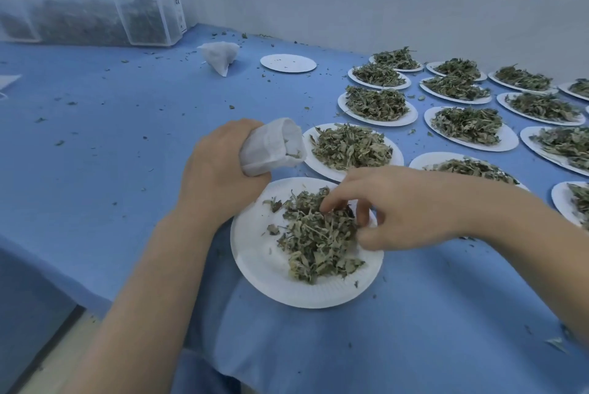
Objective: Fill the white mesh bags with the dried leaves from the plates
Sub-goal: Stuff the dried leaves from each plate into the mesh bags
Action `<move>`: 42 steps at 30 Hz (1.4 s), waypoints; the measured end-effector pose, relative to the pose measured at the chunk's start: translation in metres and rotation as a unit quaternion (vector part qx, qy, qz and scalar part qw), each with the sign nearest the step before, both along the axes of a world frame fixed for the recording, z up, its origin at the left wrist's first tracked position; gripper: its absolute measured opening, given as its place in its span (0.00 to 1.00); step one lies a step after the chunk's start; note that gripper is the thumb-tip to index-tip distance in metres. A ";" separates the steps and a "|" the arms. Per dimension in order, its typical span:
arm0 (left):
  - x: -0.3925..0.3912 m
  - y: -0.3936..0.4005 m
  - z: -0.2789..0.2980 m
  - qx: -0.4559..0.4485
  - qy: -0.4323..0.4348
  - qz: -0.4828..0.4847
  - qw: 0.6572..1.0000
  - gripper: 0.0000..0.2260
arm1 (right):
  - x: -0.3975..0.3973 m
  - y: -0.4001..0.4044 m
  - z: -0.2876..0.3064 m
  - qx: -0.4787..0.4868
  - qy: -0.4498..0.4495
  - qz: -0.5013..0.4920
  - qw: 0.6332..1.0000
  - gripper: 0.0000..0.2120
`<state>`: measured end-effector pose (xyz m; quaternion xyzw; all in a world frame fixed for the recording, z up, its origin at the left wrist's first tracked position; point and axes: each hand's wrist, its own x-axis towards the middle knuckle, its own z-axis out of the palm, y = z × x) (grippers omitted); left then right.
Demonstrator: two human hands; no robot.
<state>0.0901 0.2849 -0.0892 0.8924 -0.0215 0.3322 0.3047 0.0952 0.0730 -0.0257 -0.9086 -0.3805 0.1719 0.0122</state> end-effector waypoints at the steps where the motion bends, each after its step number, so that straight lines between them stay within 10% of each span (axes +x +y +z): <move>1: 0.000 0.000 0.000 -0.001 0.003 0.001 1.000 0.18 | -0.001 0.000 -0.001 0.000 0.000 0.003 1.000 0.21; 16: 0.001 0.000 -0.001 0.021 0.032 -0.028 0.999 0.18 | 0.003 0.003 0.005 0.189 -0.102 -0.074 0.974 0.11; 42: -0.002 -0.009 -0.001 0.070 0.003 -0.005 0.998 0.20 | -0.007 0.038 0.006 0.247 -0.252 -0.179 0.918 0.05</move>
